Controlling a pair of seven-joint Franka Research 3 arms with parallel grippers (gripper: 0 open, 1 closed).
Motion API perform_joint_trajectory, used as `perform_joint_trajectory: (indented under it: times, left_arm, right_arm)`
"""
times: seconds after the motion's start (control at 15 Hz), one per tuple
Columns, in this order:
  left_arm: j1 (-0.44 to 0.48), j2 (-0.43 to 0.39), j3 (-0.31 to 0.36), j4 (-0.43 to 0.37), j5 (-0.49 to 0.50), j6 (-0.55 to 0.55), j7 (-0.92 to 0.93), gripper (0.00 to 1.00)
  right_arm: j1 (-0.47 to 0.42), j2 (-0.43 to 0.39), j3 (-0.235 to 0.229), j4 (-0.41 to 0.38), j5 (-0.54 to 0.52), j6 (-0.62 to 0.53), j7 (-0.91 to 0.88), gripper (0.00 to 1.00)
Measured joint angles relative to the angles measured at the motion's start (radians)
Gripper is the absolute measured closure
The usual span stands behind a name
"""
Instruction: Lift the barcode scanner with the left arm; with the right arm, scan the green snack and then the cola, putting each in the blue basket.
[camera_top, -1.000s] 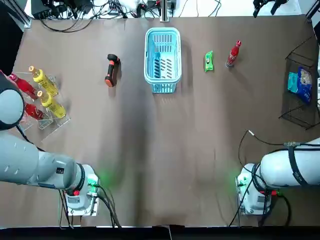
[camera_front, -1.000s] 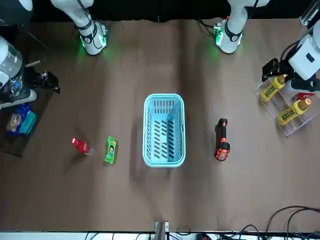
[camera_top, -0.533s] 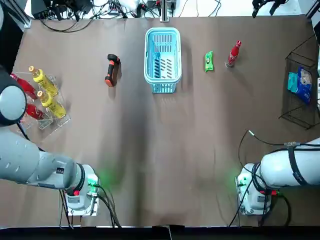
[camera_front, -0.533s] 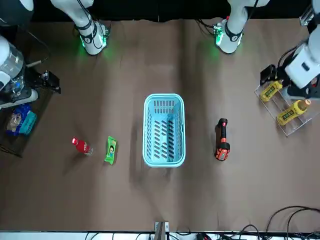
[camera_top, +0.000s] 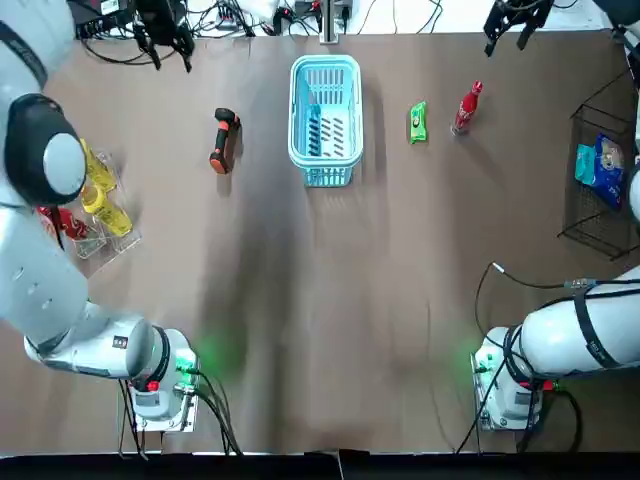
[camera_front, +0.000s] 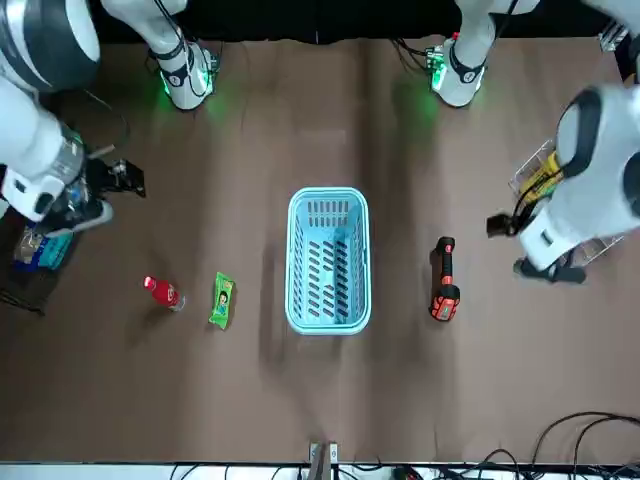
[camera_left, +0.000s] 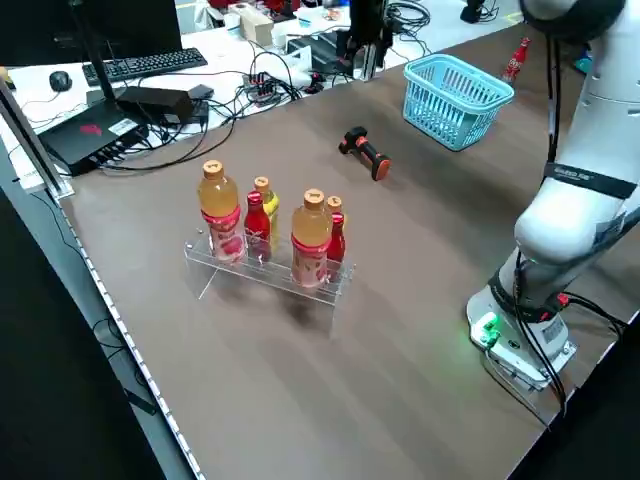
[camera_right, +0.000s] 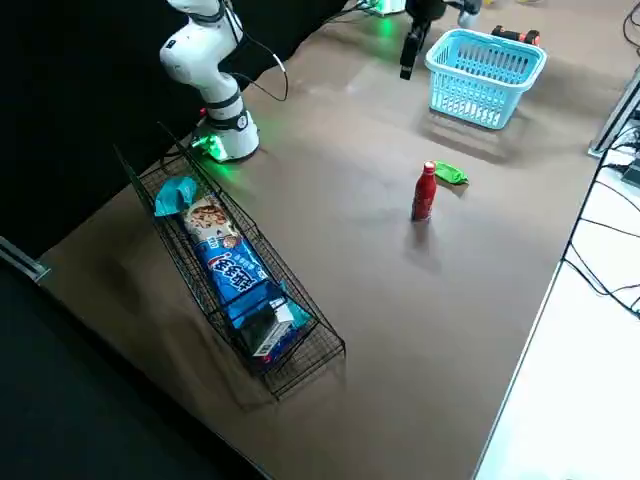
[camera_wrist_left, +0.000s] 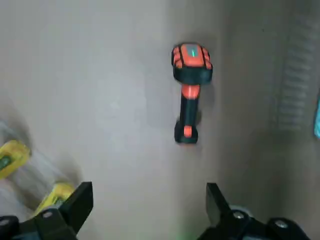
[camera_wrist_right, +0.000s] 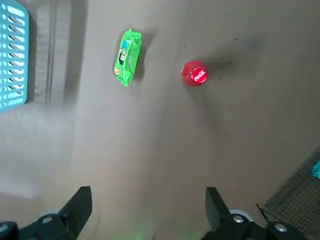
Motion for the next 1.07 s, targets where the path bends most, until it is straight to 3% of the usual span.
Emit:
perform_joint_trajectory:
  times: [0.27, 0.73, 0.87, 0.93, 1.07]
  left_arm:
    - [-0.003, 0.061, -0.001, -0.12, 0.0, 0.23, -0.001, 0.0]
    - [-0.052, 0.091, -0.003, -0.265, 0.0, 0.443, -0.016, 0.0]
    - [-0.05, 0.114, -0.002, -0.315, 0.0, 0.533, -0.024, 0.0]
    - [-0.051, 0.117, -0.002, -0.329, 0.0, 0.554, -0.034, 0.0]
    - [-0.062, 0.123, -0.003, -0.35, 0.0, 0.589, -0.066, 0.0]
  right_arm:
    - [0.043, 0.097, 0.001, -0.006, 0.001, 0.091, 0.006, 0.0]
    - [0.129, 0.295, 0.001, -0.009, 0.026, 0.329, 0.045, 0.01]
    - [0.143, 0.369, 0.001, -0.01, 0.026, 0.414, 0.064, 0.08]
    - [0.146, 0.393, 0.001, -0.01, 0.026, 0.442, 0.082, 0.17]
    - [0.155, 0.443, 0.001, -0.01, 0.025, 0.489, 0.116, 0.21]
